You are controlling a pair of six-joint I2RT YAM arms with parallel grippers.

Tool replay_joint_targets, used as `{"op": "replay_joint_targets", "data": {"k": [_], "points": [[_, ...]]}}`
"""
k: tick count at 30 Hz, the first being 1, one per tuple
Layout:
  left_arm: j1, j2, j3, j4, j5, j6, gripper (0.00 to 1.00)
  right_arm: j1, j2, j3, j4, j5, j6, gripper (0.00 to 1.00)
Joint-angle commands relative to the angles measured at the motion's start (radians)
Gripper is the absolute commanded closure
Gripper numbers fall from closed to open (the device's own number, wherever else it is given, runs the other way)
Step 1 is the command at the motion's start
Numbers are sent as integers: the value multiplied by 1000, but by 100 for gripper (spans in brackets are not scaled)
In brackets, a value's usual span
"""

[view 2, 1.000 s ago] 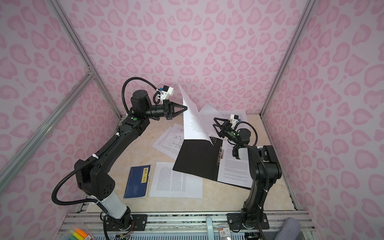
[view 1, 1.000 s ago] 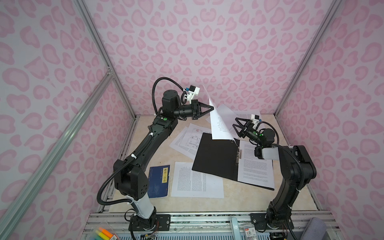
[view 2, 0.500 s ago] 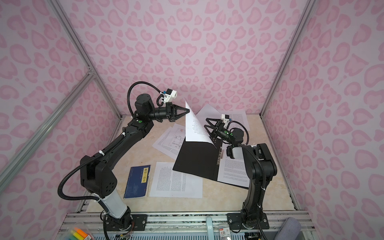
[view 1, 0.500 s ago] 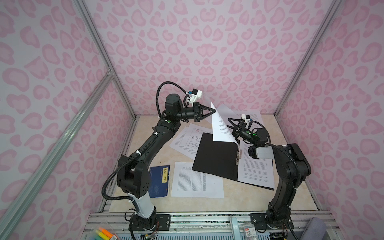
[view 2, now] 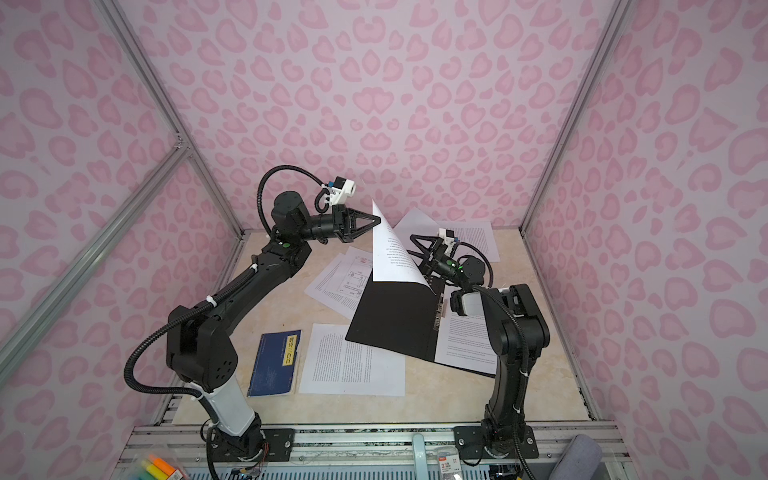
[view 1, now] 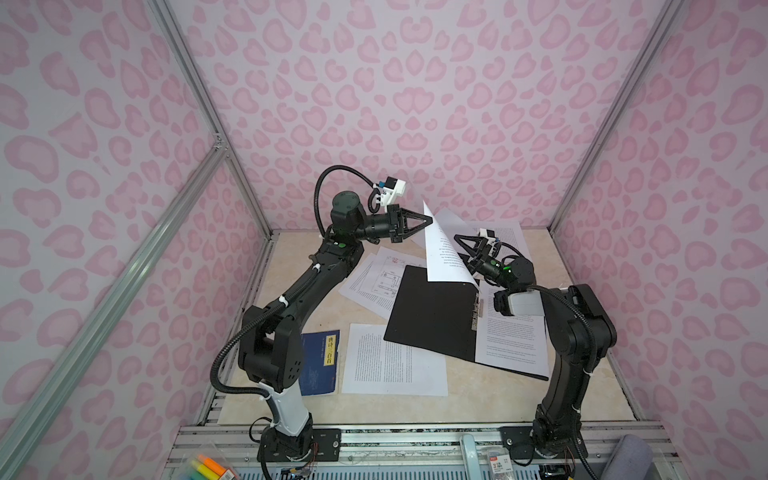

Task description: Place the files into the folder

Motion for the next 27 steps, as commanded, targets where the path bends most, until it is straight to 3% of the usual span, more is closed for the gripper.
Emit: {"op": "replay_joint_targets", "data": {"k": [1,8,19,27], "points": [[-7,33,20,127,11,-68,96,0,-7,4,44,-17,19,13],[-1,27,-37,126,37,-51,96,-24,-33,-4,42,-27,27,17],[88,-66,-190,8,46,47,96,-30,-37,-27,44,-40,19,39],[122,-82,-232,-94,65,121,96,-27,-42,-30,42,-43,9,45]]}}
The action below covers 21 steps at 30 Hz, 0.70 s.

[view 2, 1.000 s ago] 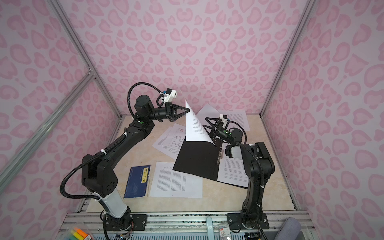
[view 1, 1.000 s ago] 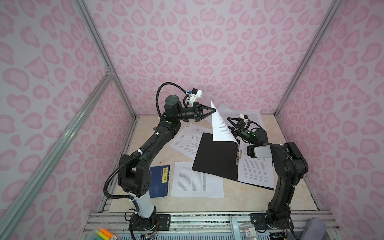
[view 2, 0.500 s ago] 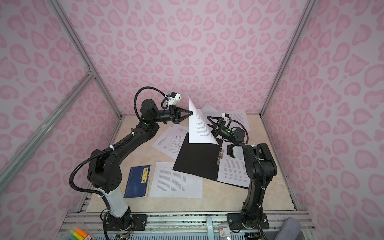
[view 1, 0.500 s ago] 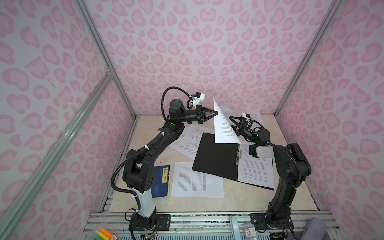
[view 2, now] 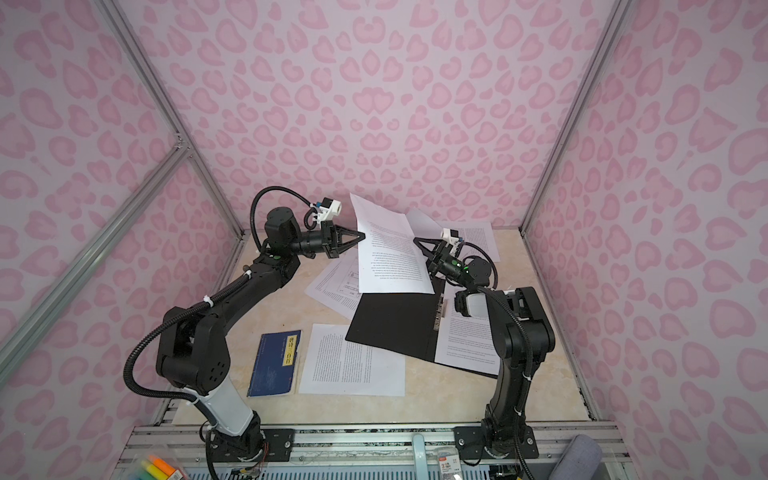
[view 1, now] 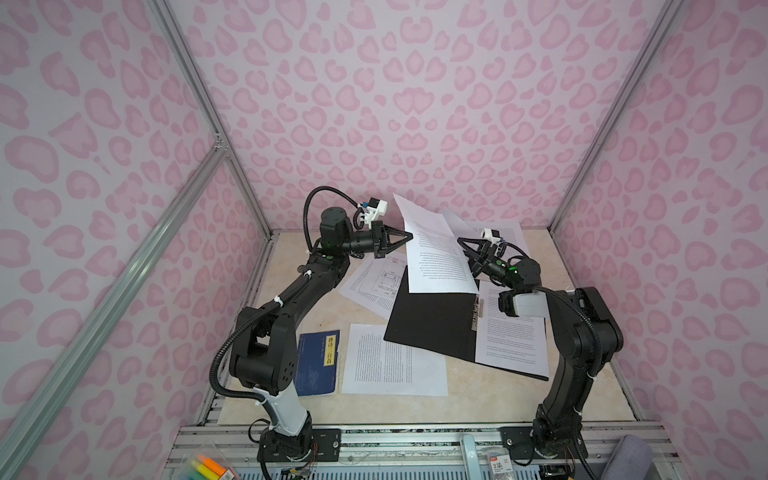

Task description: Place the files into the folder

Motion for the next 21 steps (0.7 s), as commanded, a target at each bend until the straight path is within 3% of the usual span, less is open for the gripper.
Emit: {"op": "replay_joint_targets", "data": {"k": [1,4,8,15,21], "points": [[7,-16,-7,-56,30,67,96,5,-7,-4,37,-12,-14,46],[10,-16,-13,-94,27,97,96,8,-2,0,37,-12,-13,59],[20,-26,-17,-128,21,124,96,7,9,-12,37,-8,-18,65],[39,-42,-17,-239,11,211,96,8,17,-15,36,-12,-22,67],[41,-42,-17,-292,2,246,96,15,15,-25,37,-13,-21,75]]}}
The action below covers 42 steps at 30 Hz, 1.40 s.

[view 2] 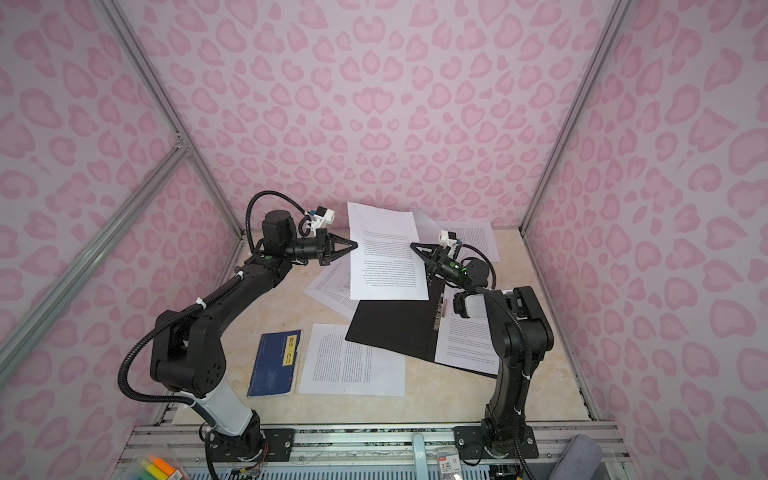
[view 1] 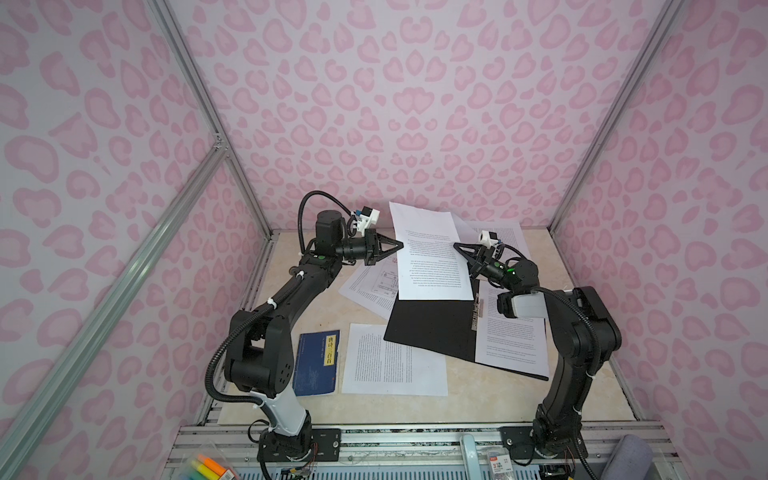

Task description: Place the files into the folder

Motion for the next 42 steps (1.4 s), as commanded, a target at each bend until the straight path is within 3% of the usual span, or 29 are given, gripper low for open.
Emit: {"op": "replay_joint_targets", "data": {"k": [1,6,11,12,13,15,16,20,23,25,28,33,38,42], "points": [[2,-18,-2,-42,2,47,96,7,4,-10,37,-11,-11,75],[6,-32,14,-144,-35,111,96,13,-8,-26,-7,-7,-43,84],[15,-76,4,-259,-92,188,96,13,-93,-30,-267,-23,-226,95],[23,-87,-1,-291,-115,198,88,13,-120,-27,-352,-25,-282,97],[30,-98,-2,-319,-142,203,71,13,-146,-25,-422,-28,-327,98],[44,-140,-56,-350,-197,208,30,1,-211,-15,-603,-28,-439,100],[47,-169,-77,-377,-230,230,1,-15,-252,-13,-710,-23,-504,100],[53,-301,-122,-551,-330,347,2,-113,-423,1,-1200,1,-811,100],[53,-405,-176,-651,-369,420,2,-250,-545,-14,-1507,38,-984,100],[53,-472,-230,-684,-388,451,2,-350,-598,0,-1783,135,-1169,100],[41,-549,-307,-690,-409,472,2,-445,-630,-11,-1978,233,-1325,100],[-31,-589,-377,-691,-436,521,2,-488,-577,-10,-2087,499,-1568,100],[-107,-602,-406,-679,-474,549,2,-487,-470,4,-2083,532,-1641,100],[-123,-622,-441,-666,-496,561,2,-487,-448,17,-2091,625,-1676,100]]}}
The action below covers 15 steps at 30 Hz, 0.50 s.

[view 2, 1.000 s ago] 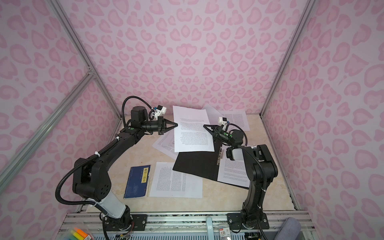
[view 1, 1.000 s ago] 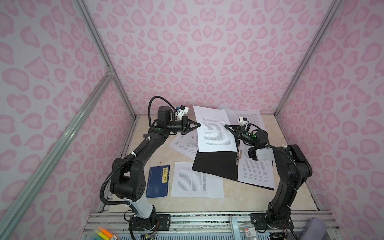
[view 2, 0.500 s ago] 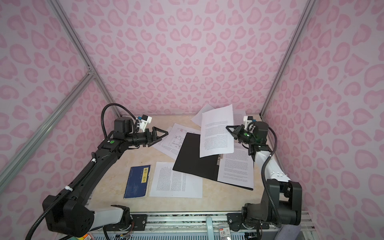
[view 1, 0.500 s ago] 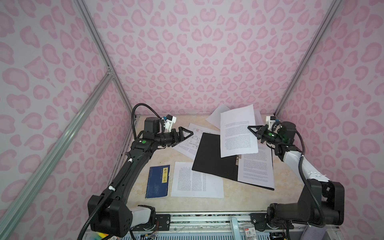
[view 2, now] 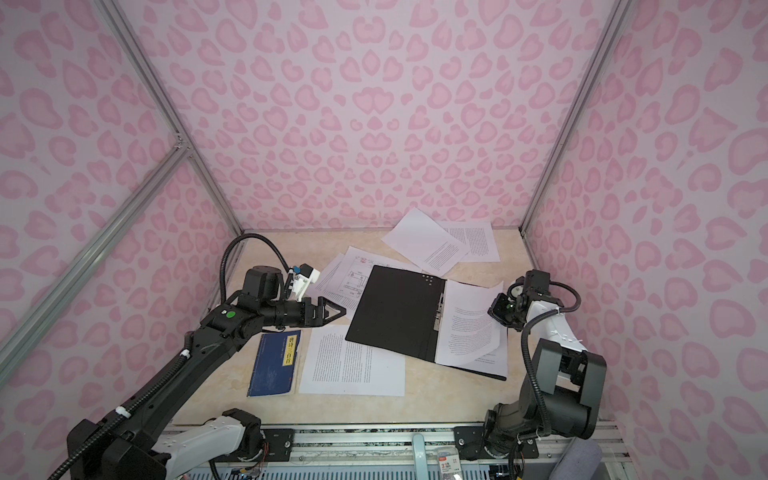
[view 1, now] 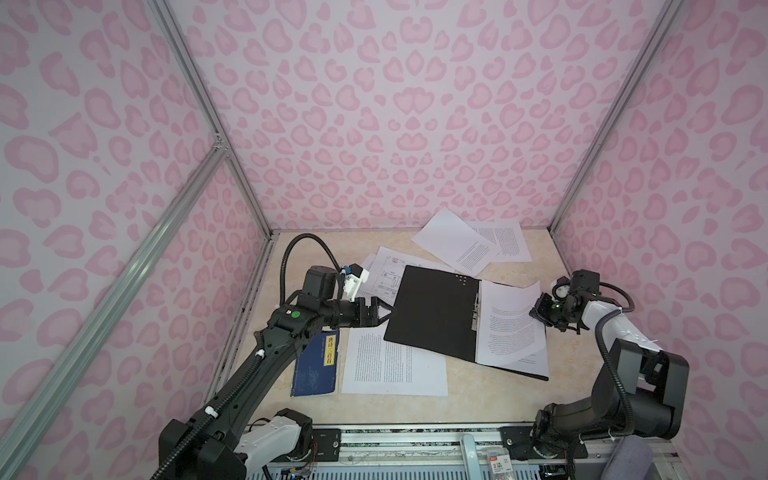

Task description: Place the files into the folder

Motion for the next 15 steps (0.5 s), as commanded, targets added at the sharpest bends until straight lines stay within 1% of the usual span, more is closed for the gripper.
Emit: {"op": "replay_joint_targets", "data": {"k": [1,3,7,12,15], "points": [[-3,-18,-30,22,-40,32,2,0,11,18,-29,108,-90,100],[-5,-26,-56,37,-46,31,2,-1,3,17,-15,103,-124,100],[-5,-27,-69,46,-42,29,2,-2,-7,-2,12,138,-83,100],[-5,-31,-75,52,-39,29,2,-1,-44,-57,107,76,-31,100],[-6,-28,-77,56,-32,25,2,16,-37,-51,106,56,-20,100]]}}
